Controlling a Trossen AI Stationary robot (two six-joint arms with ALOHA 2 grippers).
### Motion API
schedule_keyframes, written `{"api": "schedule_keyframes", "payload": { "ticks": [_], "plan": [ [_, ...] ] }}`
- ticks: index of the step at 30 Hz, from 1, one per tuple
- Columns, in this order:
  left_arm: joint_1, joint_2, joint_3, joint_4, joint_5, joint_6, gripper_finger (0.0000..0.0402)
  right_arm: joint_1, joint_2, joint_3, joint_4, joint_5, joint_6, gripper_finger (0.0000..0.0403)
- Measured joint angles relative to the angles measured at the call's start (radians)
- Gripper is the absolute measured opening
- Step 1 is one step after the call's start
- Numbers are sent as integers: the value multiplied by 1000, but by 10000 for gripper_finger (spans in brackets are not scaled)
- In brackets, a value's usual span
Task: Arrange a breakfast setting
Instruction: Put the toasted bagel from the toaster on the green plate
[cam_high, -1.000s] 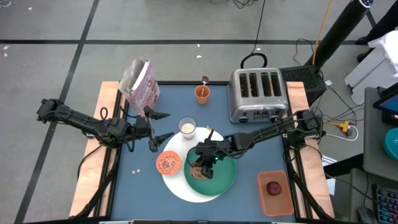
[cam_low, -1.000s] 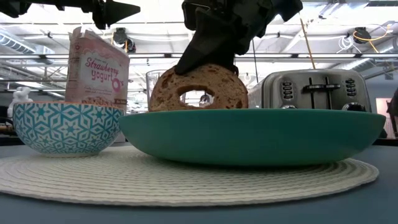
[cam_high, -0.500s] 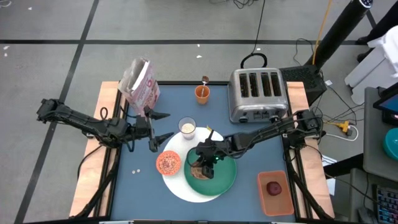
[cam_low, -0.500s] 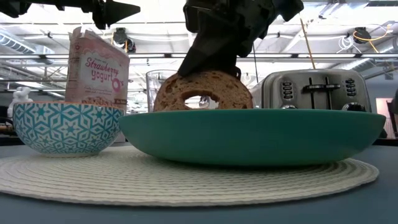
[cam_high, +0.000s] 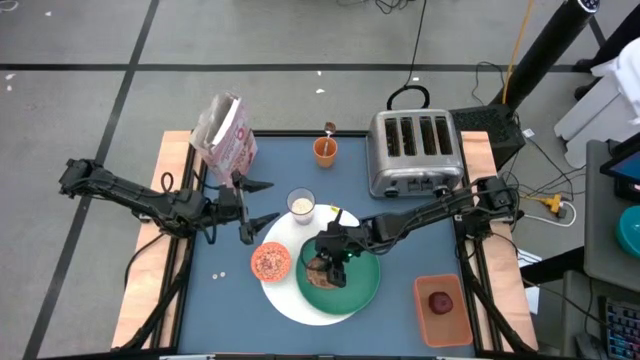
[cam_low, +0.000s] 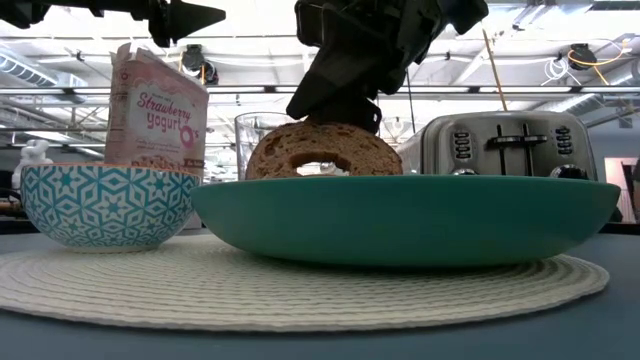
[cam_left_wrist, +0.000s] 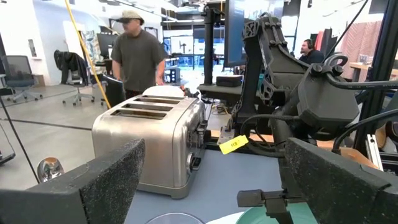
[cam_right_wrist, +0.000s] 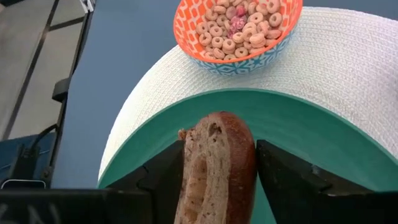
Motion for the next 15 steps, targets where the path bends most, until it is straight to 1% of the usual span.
{"api": "schedule_keyframes", "payload": {
  "ticks": [6,15],
  "plan": [
    [0,0,0,0,0,0,392,0,0,0,0,0,-78,212],
    [0,0,0,0,0,0,392,-9,0,0,0,0,-255,233]
  ]
}}
